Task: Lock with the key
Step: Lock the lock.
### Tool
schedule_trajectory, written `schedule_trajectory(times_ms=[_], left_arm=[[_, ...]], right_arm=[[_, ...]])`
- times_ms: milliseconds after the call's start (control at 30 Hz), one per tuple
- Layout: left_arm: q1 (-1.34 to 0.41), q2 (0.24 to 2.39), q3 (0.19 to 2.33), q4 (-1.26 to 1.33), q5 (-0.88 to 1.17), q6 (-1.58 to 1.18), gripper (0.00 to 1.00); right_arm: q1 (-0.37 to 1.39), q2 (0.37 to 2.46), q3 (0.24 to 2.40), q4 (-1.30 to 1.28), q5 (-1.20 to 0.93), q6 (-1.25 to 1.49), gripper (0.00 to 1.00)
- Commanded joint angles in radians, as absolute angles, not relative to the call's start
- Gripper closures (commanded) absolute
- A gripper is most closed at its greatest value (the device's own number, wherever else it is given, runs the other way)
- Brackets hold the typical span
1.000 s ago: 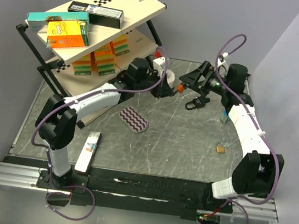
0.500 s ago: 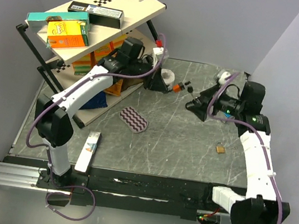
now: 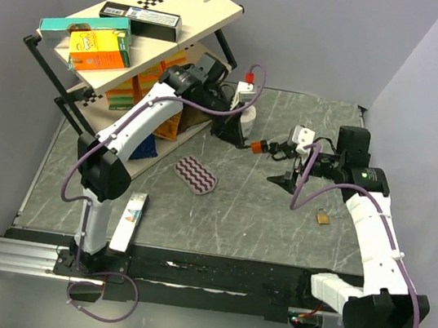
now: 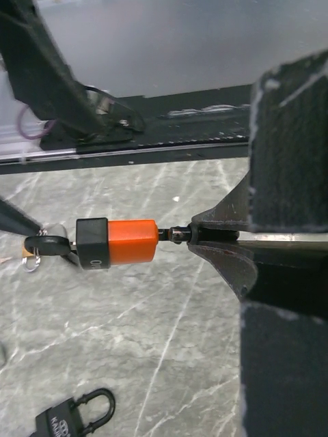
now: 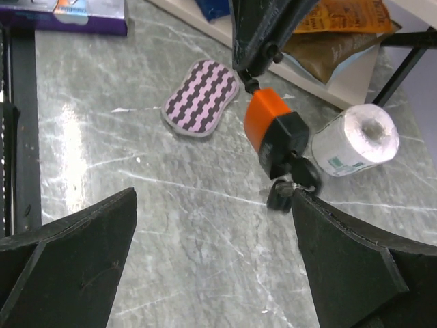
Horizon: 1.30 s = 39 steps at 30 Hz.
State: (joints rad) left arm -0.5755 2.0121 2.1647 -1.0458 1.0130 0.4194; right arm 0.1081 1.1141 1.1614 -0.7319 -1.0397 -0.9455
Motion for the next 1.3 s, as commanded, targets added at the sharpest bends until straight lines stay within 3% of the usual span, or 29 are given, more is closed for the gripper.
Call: schedule_trajectory(times_ms=[0, 500, 767, 900, 1000, 1267], left_arm=[[-0.580, 2.008, 2.252, -1.226, 1.051, 0.617, 0.99], [-0.597, 1.994, 2.209, -1.247, 1.049, 0.686, 0.99], [-0.609, 1.967, 2.180, -1.233, 1.037, 0.704, 0.99], [-0.618, 1.954, 2.167, -1.227, 1.028, 0.709, 0.99], [-0.624, 1.950, 2.164, -1.230, 1.029, 0.710, 0.99], [-0.640, 1.924, 2.108, -1.174, 1.077, 0.614, 0.99]], right_arm=[[0.114, 1.140, 1.210, -0.781, -1.048, -1.013, 0.00], [0.184, 1.259, 1.309, -0.796, -1.055, -0.923, 0.02], [0.258, 1.264, 1.256, -0.756, -0.963, -0.968, 0.12], [0.279, 1.282, 1.261, -0.744, -0.946, -0.960, 0.23], [0.279, 1.290, 1.262, -0.747, -0.948, -0.971, 0.41], [0.281, 1.281, 1.232, -0.779, -0.956, -1.049, 0.70]])
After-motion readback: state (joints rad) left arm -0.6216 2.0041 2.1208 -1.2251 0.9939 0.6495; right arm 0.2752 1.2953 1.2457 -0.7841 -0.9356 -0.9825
